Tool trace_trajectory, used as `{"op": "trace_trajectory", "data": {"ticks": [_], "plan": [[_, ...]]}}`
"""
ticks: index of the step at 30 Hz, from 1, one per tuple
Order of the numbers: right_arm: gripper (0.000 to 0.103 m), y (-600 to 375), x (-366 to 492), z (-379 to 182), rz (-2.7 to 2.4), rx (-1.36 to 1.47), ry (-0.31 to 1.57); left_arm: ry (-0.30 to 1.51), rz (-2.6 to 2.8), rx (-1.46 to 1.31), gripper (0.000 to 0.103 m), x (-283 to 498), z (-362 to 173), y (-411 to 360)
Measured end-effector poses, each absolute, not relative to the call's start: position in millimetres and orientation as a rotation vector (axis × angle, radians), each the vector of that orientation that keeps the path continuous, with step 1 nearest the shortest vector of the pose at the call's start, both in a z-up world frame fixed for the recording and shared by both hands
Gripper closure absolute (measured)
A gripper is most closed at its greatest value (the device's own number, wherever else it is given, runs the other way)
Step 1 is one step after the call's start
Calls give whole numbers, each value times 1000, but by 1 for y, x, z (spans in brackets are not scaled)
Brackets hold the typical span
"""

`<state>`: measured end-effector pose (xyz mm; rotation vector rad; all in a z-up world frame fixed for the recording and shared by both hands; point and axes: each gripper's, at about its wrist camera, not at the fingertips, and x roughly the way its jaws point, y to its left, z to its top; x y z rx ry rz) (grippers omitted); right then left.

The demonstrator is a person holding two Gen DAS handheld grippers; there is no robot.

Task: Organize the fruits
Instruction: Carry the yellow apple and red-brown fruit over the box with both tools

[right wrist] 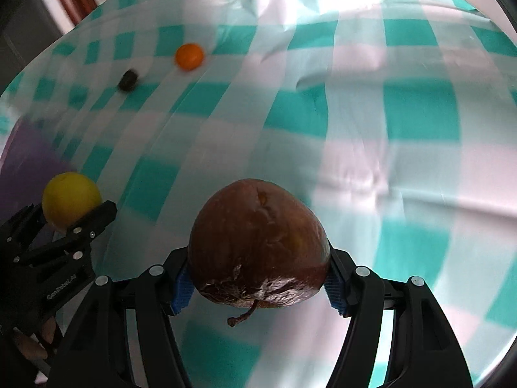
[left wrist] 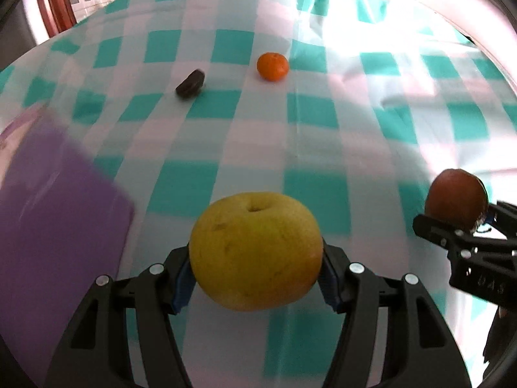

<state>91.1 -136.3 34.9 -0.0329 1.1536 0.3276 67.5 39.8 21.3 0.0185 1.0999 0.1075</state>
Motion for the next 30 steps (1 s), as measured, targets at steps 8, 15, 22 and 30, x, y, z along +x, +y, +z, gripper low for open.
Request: {"op": "trace_trajectory", "data": {"ticks": [8, 15, 22, 30], "plan": [[39, -165, -4, 52, 423, -115, 1133, 1067, 103, 34, 40, -51, 53, -6], [39, -179, -54, 76, 487, -152, 1076, 978, 113, 44, 40, -97, 86, -24], [39, -170, -77, 104, 550, -142, 1012, 918, 128, -9, 40, -138, 118, -14], [39, -147, -89, 137, 597, -139, 949, 820, 164, -107, 40, -155, 160, 35]]}}
